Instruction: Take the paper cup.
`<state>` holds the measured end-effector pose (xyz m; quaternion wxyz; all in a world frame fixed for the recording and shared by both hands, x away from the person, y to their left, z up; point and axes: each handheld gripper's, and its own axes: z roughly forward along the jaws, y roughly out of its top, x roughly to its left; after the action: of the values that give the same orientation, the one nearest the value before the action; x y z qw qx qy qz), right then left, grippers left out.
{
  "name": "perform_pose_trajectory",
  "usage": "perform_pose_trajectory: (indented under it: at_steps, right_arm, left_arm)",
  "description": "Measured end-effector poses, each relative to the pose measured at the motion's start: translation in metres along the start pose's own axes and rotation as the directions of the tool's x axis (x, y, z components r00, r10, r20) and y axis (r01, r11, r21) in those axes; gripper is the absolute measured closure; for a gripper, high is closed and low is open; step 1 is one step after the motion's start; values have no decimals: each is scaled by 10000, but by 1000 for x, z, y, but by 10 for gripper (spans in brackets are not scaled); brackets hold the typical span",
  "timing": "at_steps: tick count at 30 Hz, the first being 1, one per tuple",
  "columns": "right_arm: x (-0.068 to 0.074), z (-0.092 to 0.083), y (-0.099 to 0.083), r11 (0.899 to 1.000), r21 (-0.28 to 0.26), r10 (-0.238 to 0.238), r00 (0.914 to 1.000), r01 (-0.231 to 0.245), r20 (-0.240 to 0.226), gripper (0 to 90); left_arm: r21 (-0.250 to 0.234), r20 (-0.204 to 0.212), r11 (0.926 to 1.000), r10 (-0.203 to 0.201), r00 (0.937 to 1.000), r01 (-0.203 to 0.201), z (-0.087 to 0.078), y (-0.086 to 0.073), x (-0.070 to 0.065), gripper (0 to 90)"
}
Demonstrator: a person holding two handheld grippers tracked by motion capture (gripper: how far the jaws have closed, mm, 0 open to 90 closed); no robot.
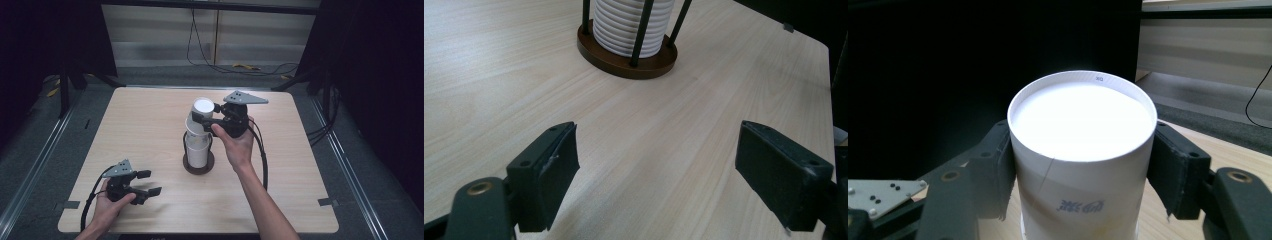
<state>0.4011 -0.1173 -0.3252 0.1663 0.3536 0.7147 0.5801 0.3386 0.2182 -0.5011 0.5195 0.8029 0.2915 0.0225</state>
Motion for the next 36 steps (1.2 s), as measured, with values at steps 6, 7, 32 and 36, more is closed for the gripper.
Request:
perform_pose_trajectory:
  at_steps: [6,7,32,36]
  right_arm:
    - [-2,-7,2,9998,-200,77,9999,-78,-74,347]
    - [-3,-8,3,9995,-288,131,9999,-132,-62,347]
    - [1,-58,-12,9999,82,116,9999,-116,-15,351]
    - [-2,-61,-25,9992,315,259,9997,-258,-20,350]
  left_arm:
    - [-145,-195,9997,202,9996,-205,1,8,-4,176]
    - [-145,-136,9996,234,9996,-236,2,9,-5,176]
    - [-469,378,9976,528,9979,-510,20,47,-17,176]
    - [-501,582,9969,641,9962,-612,23,51,-24,187]
